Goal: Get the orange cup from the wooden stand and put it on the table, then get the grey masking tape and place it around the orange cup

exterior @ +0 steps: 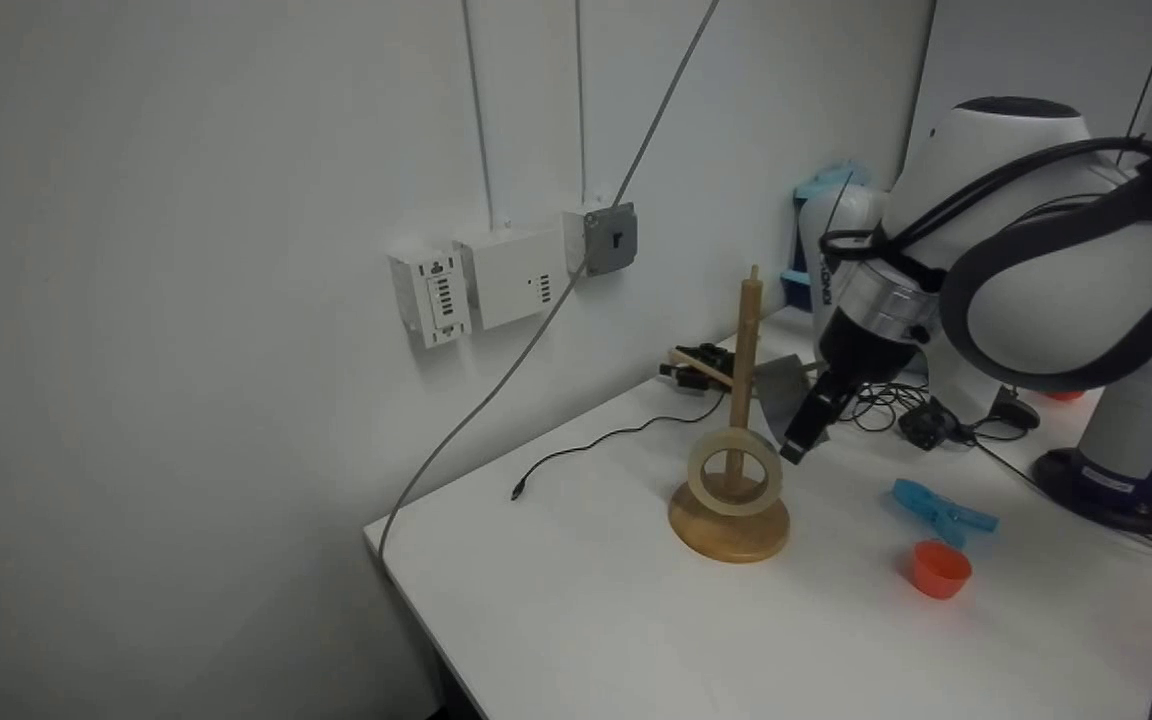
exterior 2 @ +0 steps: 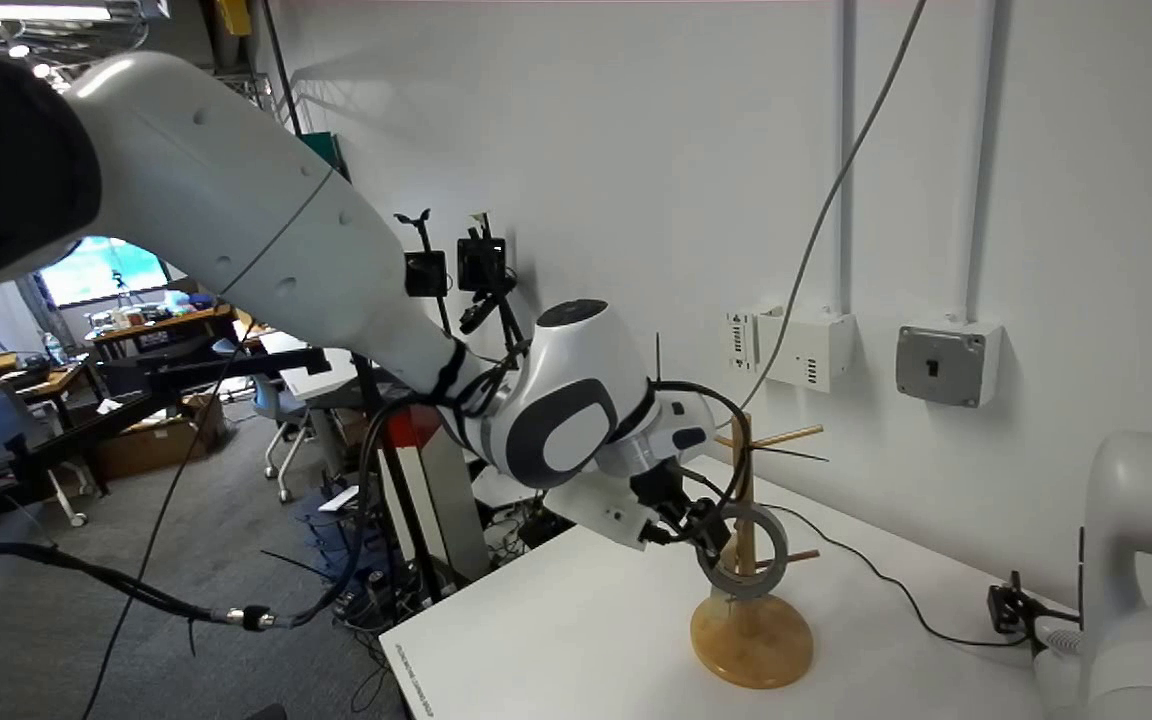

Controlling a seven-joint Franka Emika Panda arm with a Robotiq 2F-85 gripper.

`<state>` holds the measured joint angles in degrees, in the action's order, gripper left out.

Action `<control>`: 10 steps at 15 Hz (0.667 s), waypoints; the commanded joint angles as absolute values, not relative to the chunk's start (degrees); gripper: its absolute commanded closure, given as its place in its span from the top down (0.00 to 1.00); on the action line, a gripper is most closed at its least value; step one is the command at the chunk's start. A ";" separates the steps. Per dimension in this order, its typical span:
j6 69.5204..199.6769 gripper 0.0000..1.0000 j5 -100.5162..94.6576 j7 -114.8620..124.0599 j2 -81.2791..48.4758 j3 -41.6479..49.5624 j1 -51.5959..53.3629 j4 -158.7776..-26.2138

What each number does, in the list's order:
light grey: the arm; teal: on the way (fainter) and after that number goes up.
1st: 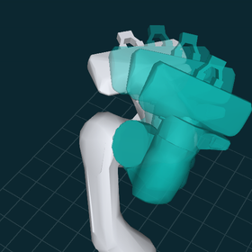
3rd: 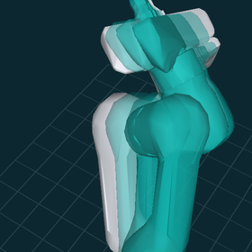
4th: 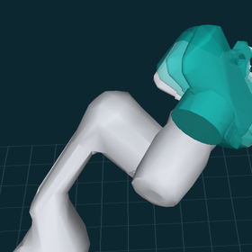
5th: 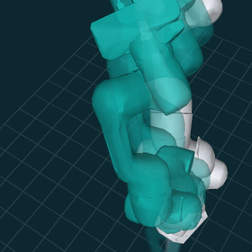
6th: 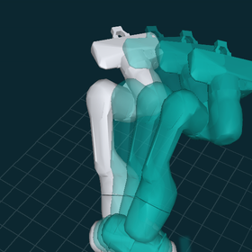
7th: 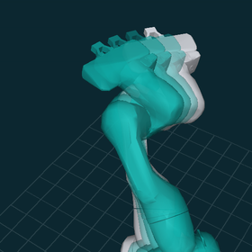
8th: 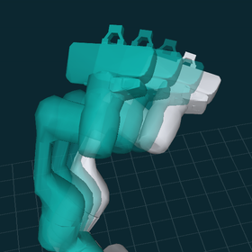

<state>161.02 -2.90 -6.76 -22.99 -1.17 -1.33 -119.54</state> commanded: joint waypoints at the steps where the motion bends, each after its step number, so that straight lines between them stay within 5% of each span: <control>1: 163.54 1.00 -2.73 -8.40 -24.77 -1.84 -2.07 -117.81; 4: 164.36 0.82 -2.78 -8.37 -25.31 -1.92 -2.09 -117.40; 5: 164.48 0.67 -2.88 -8.34 -25.43 -1.85 -2.07 -117.28; 10: 164.35 0.28 -2.97 -8.21 -25.70 -1.64 -2.11 -116.64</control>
